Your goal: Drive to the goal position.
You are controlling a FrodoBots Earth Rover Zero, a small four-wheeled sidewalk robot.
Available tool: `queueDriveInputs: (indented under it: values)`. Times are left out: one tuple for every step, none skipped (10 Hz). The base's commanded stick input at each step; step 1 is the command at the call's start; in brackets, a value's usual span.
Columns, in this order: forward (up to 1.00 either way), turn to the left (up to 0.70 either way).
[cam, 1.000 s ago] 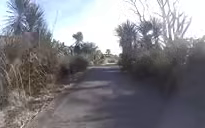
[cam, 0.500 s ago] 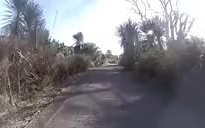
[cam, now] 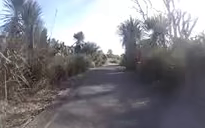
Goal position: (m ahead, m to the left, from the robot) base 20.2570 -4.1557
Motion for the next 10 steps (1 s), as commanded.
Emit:
queueDriveInputs:
  values:
    - [0.45,0.00]
    - [0.45,0.00]
    - [0.45,0.00]
    - [0.45,-0.27]
    - [0.45,-0.27]
    - [0.45,-0.27]
    - [0.45,-0.27]
    - [0.45,-0.27]
    - [0.45,-0.27]
    - [0.45,-0.27]
